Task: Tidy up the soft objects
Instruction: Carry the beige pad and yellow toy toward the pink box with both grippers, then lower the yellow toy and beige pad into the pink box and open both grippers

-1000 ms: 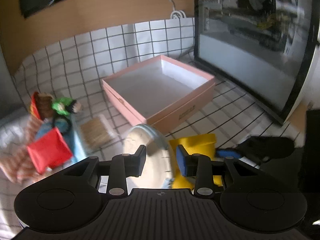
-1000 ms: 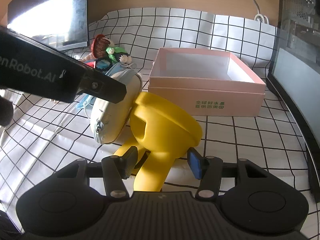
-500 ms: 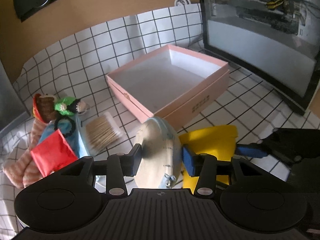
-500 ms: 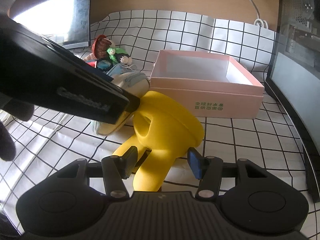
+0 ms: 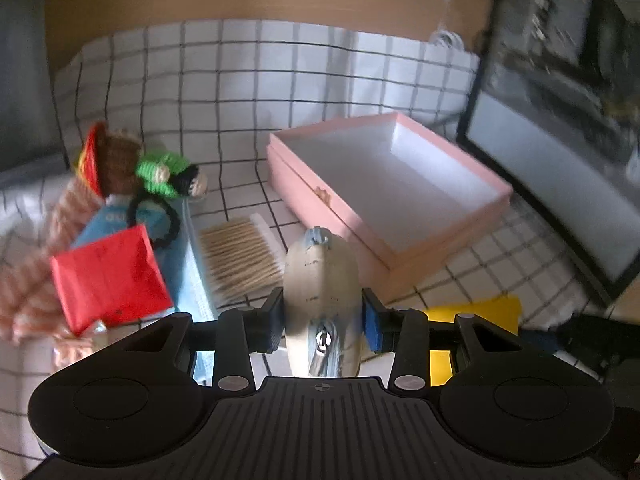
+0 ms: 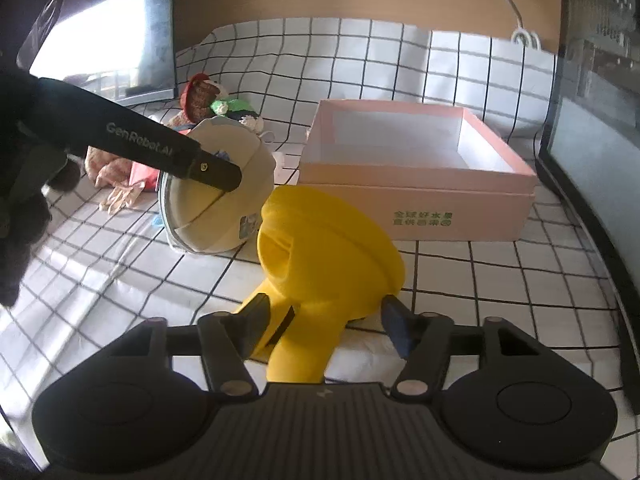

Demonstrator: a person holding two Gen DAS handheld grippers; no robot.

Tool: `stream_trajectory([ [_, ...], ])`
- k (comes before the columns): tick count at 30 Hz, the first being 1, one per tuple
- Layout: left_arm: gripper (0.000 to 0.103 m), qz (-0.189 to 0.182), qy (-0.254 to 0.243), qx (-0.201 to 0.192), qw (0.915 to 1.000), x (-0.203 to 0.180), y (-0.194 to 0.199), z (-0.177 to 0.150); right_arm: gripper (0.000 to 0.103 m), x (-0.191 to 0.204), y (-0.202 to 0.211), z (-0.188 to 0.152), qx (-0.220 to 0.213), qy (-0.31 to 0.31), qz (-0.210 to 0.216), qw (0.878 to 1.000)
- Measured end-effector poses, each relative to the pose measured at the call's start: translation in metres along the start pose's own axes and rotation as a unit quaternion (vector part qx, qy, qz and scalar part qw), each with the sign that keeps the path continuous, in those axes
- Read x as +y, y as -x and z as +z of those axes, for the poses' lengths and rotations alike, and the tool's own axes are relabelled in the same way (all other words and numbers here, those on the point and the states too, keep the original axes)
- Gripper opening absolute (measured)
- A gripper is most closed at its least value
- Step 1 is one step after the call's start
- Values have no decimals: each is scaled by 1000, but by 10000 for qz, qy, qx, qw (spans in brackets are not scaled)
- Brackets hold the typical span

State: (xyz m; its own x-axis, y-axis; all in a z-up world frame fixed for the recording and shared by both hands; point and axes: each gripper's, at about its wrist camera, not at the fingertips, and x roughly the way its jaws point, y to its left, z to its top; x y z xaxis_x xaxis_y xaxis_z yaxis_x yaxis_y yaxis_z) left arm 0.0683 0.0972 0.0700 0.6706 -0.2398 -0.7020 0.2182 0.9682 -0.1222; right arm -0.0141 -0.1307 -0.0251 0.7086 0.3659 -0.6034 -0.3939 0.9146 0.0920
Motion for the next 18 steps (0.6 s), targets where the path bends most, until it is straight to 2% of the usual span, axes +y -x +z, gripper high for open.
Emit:
stream_trajectory([
  [4,43,-276,172,-75,9994,14,3,-3,66,-8,-9,12,140,-477,148,9987],
  [6,43,-349,86,-158,9992,15,10,-11,53,-11,-10,17,159,-641,223,9976],
  [8,43,-390,-60,-199,9990,13,20,-19,46,-10,-3,23,157,-552,284,9979],
  [14,43,-1063,-751,-265,9911,-14,71,-39,45,-15,55,29,-85,-294,183,9994],
  [18,43,-1675,-499,-191,9844,-24,81,-24,45,-28,95,24,-223,-276,-202,9992],
])
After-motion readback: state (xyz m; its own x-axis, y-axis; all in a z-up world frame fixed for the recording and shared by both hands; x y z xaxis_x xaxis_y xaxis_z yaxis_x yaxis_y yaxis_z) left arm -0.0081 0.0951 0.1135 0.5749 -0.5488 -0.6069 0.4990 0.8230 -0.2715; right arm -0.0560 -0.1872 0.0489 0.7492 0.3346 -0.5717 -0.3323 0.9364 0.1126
